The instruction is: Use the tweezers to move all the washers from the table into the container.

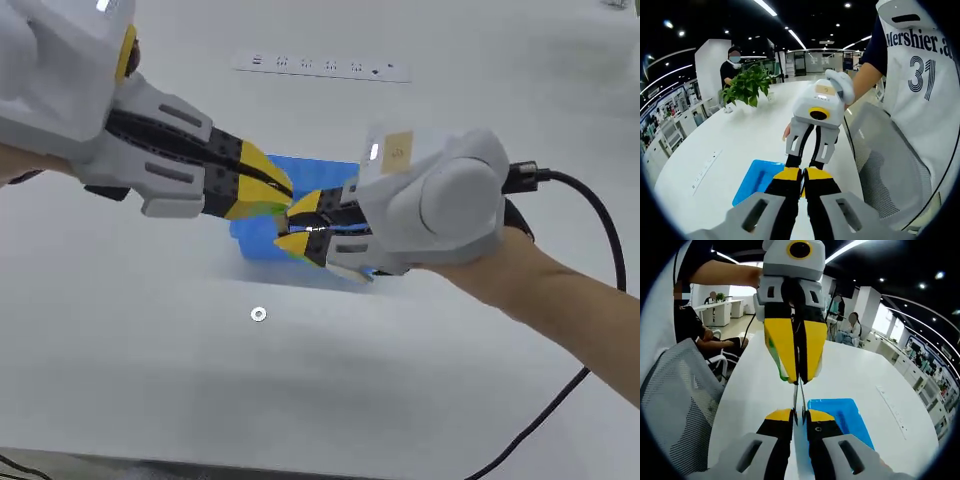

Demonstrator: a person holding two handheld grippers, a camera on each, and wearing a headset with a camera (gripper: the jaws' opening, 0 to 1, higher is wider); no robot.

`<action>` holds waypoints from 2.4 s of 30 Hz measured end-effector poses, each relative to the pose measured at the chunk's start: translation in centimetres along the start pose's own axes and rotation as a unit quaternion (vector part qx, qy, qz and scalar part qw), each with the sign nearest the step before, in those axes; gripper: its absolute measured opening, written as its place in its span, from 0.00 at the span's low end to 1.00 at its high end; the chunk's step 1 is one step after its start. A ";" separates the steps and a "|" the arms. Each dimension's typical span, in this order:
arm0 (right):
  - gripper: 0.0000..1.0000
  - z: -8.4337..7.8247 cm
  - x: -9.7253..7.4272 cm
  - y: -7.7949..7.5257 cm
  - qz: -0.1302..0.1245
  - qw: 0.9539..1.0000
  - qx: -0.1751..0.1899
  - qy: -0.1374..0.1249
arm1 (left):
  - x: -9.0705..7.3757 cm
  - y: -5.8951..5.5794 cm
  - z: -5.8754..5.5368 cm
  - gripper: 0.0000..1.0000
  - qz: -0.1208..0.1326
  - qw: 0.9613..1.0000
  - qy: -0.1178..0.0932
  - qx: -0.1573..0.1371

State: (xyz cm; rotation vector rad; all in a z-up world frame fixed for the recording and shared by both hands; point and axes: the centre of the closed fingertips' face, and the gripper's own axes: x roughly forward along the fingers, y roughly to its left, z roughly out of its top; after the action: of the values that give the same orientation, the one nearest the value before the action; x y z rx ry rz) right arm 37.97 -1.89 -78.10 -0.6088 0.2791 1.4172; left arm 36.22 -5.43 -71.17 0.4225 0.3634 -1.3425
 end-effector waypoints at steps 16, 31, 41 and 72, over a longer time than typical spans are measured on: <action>0.13 -0.6 1.2 4.4 0.028 1.000 0.005 0.008 | -0.5 -3.6 -2.0 0.06 0.013 0.999 -0.001 -0.032; 0.13 -1.7 3.5 5.0 0.045 0.998 0.026 0.018 | 0.2 -3.5 -3.6 0.06 0.022 0.998 0.002 -0.061; 0.12 -2.8 4.4 4.6 0.051 0.998 0.037 0.028 | 0.4 -2.2 -5.2 0.06 0.025 0.997 -0.004 -0.072; 0.12 -4.2 5.3 5.0 0.063 0.996 0.056 0.035 | 0.3 -1.2 -7.7 0.06 0.011 0.995 -0.002 -0.096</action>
State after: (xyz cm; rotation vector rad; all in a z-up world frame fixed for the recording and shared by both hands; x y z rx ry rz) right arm 34.66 0.42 -85.42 -0.5569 0.4565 1.4924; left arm 35.00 -2.11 -78.17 0.2615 0.4790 -1.2737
